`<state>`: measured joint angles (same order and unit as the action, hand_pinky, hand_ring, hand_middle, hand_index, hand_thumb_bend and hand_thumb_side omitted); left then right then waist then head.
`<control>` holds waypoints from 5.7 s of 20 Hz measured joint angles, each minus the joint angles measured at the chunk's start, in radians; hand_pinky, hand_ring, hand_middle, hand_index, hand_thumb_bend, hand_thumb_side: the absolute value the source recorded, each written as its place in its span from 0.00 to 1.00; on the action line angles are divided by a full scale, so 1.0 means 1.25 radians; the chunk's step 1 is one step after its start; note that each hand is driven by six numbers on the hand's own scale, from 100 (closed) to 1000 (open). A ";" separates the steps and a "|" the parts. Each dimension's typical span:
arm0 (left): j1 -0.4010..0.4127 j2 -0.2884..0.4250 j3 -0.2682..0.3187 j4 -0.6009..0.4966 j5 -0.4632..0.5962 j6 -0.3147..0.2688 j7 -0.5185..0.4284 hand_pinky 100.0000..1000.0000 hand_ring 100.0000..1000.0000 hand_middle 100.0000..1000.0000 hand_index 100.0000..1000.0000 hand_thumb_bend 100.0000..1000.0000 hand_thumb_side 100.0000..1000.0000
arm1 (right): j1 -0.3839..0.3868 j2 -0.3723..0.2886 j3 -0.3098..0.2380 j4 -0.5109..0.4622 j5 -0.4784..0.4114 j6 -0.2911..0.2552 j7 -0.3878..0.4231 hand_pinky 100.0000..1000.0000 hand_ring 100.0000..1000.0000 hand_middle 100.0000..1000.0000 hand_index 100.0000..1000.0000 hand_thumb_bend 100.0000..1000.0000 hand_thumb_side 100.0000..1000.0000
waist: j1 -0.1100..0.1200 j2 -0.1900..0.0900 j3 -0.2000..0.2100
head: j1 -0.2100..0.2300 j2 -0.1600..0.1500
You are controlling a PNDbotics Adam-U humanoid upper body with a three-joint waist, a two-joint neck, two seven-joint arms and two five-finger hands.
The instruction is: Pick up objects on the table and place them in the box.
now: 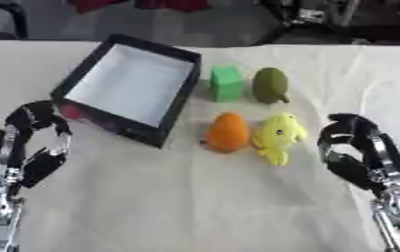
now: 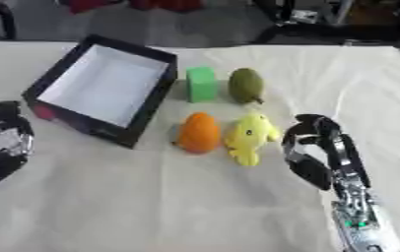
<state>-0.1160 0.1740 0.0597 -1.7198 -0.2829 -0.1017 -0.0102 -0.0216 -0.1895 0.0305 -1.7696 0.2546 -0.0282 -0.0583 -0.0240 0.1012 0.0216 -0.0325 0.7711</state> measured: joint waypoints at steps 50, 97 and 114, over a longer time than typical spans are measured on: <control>0.003 0.000 -0.010 0.000 0.007 0.005 -0.026 0.77 0.80 0.74 0.65 0.32 0.54 | -0.470 -0.280 0.249 0.323 0.065 -0.083 0.452 0.71 0.73 0.79 0.92 0.33 0.36 | 0.000 -0.007 0.043 | -0.013 0.000; 0.006 -0.007 -0.019 0.001 0.018 0.007 -0.038 0.77 0.77 0.73 0.66 0.29 0.57 | -0.671 -0.160 0.247 0.392 0.146 -0.112 0.294 0.65 0.59 0.59 0.30 0.00 0.05 | 0.006 -0.010 0.076 | -0.035 0.000; -0.039 -0.035 -0.064 0.009 0.031 -0.005 -0.085 0.76 0.76 0.71 0.66 0.28 0.57 | -0.806 0.056 0.152 0.730 0.348 -0.044 0.272 0.67 0.63 0.62 0.76 0.11 0.21 | 0.012 -0.007 0.177 | -0.157 0.000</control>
<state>-0.1650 0.1300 -0.0202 -1.7084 -0.2445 -0.1081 -0.1166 -1.0289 -0.1190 0.2199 -0.8574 0.6897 -0.0829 0.2820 -0.0092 0.0926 0.2424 -0.2284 0.7712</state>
